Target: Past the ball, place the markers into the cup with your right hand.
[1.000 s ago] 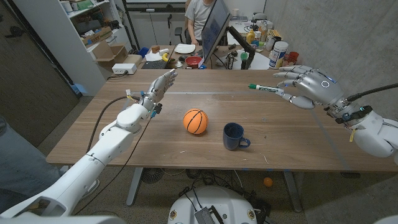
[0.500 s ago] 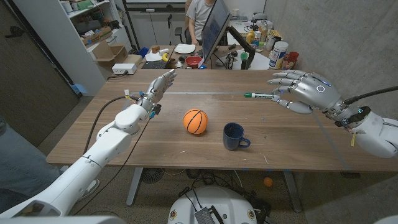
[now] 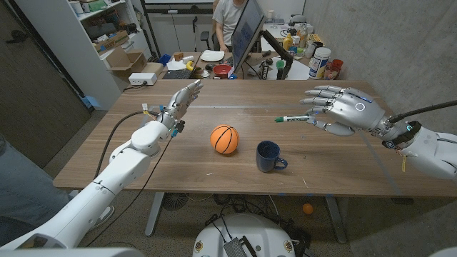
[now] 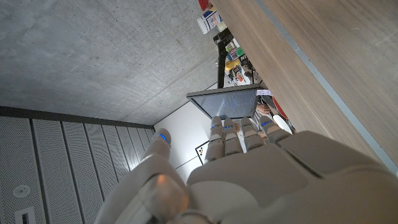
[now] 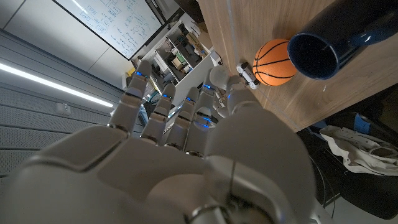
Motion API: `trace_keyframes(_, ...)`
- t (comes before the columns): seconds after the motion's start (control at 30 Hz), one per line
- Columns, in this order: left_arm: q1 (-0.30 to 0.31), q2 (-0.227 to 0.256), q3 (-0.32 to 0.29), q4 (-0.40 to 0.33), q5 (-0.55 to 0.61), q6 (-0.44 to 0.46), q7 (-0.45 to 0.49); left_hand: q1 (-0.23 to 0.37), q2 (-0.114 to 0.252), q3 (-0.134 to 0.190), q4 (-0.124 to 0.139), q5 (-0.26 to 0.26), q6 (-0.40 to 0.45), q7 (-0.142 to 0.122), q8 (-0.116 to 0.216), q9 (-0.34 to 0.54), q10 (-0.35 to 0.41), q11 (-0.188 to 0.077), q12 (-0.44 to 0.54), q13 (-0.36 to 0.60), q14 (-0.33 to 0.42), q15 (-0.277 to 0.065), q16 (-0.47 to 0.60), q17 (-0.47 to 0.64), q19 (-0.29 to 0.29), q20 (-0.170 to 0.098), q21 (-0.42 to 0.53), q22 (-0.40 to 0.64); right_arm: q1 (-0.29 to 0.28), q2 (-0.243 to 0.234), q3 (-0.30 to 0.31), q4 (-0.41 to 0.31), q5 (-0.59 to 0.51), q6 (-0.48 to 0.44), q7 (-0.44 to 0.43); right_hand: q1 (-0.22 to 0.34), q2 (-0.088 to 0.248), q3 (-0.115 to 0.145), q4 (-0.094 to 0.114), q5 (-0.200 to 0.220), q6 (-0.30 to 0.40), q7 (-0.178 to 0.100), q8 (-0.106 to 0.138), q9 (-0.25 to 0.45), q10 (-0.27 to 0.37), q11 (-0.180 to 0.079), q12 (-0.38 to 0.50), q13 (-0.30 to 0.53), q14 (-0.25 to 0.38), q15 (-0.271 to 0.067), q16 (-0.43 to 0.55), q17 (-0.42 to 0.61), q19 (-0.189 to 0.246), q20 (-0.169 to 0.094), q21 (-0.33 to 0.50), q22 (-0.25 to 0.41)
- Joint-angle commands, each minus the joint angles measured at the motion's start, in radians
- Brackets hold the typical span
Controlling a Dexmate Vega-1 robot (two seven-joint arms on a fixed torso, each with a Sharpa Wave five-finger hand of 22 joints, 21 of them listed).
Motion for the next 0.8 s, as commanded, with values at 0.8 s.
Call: trace_keyframes(0.8,0.003,0.032,-0.045,0.068,-0.050,-0.076,-0.075,0.013,0.005,0.001,0.002,0.001,0.008,0.004,0.005,0.004,-0.005,-0.007,0.001,0.003,-0.016,-0.008,0.002,0.005,-0.029,-0.019,0.000,0.004,-0.007,-0.011,-0.047,-0.140,-0.110,-0.053,0.171,-0.008,0.002,0.013,0.002,0.013,0.137,-0.138,0.053,0.002,0.005,-0.003,-0.002,0.007,0.008,-0.012,-0.005,0.005,-0.019,0.004,-0.008,0.000)
